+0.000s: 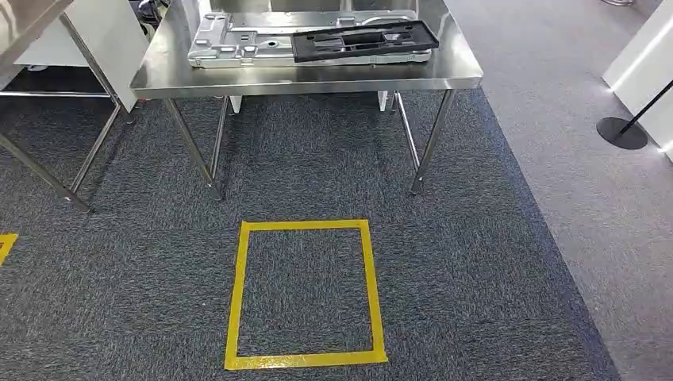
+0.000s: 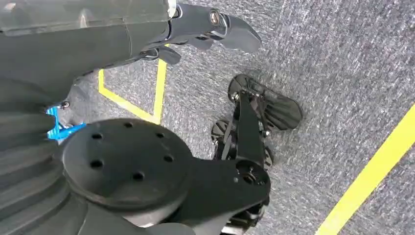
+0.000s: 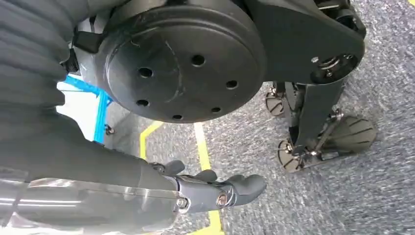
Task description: Take the parts from the cabinet and place them on the table.
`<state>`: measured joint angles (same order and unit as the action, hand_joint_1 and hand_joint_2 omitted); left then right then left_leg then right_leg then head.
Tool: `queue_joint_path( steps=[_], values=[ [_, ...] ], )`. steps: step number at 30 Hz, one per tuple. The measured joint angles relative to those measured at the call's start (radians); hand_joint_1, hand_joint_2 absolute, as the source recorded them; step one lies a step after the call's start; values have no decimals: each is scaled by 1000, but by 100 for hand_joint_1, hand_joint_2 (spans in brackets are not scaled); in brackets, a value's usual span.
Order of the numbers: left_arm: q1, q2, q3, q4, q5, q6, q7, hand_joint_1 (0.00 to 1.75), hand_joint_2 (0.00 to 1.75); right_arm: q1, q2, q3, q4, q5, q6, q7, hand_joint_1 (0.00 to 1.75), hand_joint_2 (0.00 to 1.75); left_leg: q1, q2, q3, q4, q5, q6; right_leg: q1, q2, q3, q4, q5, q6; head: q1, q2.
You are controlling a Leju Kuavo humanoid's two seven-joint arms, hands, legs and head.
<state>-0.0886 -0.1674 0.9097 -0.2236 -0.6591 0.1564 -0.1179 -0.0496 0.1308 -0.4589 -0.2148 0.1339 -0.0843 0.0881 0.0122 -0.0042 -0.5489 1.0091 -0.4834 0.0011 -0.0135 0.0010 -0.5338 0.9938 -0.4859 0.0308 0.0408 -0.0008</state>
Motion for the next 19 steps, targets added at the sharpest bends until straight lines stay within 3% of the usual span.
queue_joint_path(
  steps=[19],
  values=[
    [131, 89, -491, -82, 368, -86, 65, 0, 175, 81, -63, 237, -89, -75, 47, -52, 0, 175, 0, 0, 0, 0, -1, -1, 0, 0, -1, 0, 0, 0, 0, 0]
  ],
)
